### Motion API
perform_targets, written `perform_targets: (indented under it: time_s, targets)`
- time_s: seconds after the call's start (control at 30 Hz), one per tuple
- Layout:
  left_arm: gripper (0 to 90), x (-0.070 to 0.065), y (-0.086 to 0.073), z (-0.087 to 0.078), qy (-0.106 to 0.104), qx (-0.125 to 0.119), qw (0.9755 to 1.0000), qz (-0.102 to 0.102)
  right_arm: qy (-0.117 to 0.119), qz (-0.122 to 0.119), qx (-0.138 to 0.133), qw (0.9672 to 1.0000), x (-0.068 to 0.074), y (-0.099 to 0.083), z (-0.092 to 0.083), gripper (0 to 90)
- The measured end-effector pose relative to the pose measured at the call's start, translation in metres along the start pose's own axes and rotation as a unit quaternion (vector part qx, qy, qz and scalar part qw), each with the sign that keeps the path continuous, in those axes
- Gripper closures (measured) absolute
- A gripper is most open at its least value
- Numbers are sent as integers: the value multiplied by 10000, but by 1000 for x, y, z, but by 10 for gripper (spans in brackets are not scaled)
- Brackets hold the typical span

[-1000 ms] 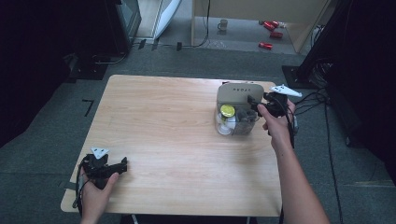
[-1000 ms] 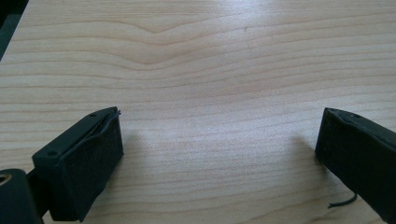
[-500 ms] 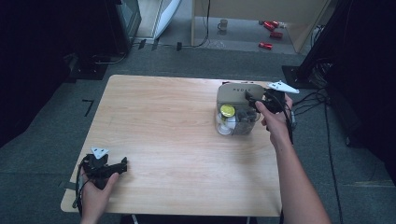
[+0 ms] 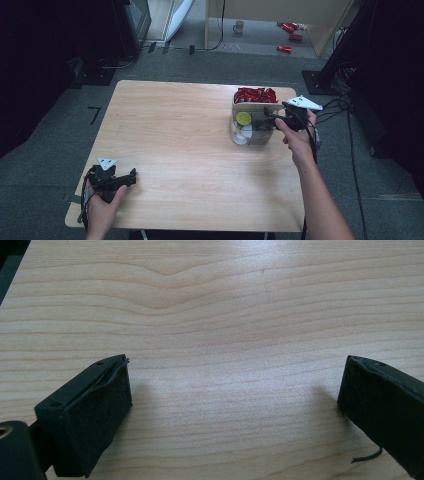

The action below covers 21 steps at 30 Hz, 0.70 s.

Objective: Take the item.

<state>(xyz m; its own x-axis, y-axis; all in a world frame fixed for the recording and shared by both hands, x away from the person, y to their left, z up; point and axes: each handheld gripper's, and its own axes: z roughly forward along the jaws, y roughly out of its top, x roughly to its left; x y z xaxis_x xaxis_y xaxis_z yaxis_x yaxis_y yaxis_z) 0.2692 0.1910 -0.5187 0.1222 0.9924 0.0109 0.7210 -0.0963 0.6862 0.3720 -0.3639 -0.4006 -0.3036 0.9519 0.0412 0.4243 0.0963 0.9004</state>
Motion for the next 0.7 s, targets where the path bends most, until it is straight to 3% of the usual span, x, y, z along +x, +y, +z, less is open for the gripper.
perform_targets:
  time_s: [0.33,0.7]
  targets:
    - [11,0,0,0,0,-2,10000,0,22,176,190,9997,-3,-29,-11,259]
    - [11,0,0,0,-1,-2,10000,-1,111,82,254,9996,5,-48,-17,259]
